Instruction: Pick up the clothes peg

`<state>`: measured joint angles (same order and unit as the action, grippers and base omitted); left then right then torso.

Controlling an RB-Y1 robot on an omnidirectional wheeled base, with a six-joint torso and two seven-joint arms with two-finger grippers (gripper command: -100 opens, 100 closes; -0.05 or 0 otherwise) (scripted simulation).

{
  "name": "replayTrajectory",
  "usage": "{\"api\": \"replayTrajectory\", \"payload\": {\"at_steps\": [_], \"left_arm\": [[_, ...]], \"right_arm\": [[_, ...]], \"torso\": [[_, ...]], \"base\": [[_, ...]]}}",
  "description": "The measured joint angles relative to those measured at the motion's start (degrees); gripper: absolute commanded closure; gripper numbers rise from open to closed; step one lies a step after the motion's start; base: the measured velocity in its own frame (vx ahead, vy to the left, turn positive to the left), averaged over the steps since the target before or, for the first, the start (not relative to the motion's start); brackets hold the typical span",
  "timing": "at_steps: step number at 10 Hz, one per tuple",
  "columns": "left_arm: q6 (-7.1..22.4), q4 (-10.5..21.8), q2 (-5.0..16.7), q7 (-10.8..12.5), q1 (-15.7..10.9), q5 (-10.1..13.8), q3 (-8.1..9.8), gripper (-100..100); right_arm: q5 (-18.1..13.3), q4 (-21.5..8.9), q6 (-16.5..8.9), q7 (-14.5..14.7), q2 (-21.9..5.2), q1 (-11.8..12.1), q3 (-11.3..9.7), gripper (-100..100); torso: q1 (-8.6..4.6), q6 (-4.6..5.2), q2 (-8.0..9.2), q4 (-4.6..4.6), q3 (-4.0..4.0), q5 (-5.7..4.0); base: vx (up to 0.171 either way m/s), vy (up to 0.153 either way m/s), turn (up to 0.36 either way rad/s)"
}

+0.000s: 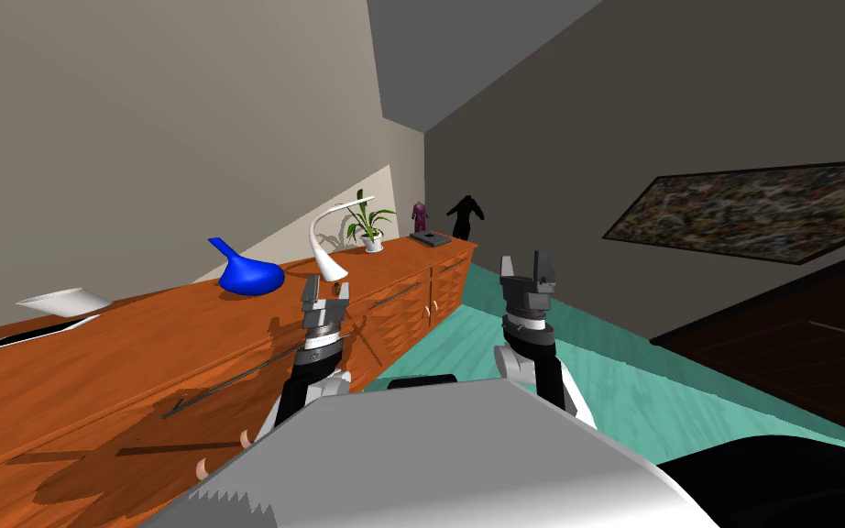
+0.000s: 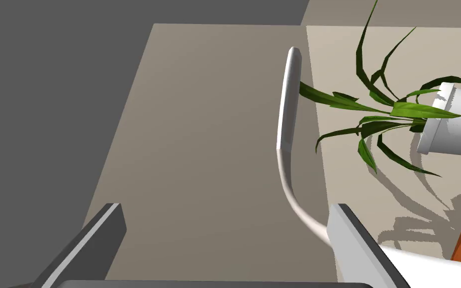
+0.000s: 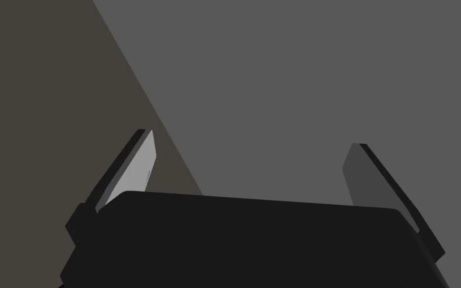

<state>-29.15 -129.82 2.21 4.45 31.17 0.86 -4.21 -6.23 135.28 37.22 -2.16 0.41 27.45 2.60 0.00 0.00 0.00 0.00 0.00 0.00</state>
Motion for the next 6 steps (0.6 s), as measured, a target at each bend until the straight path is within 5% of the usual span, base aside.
{"api": "replayTrajectory", "payload": {"at_steps": [6], "left_arm": [[-2.0, 5.4, 9.1, 1.9, 0.3, 1.7, -0.96, -100]], "right_arm": [[0.0, 0.0, 0.0, 0.0, 0.0, 0.0, 0.0, 0]], "torso": [[-0.38, 0.01, 0.17, 0.04, 0.1, -0.08]], "base": [[-0.05, -0.126, -0.007]]}}
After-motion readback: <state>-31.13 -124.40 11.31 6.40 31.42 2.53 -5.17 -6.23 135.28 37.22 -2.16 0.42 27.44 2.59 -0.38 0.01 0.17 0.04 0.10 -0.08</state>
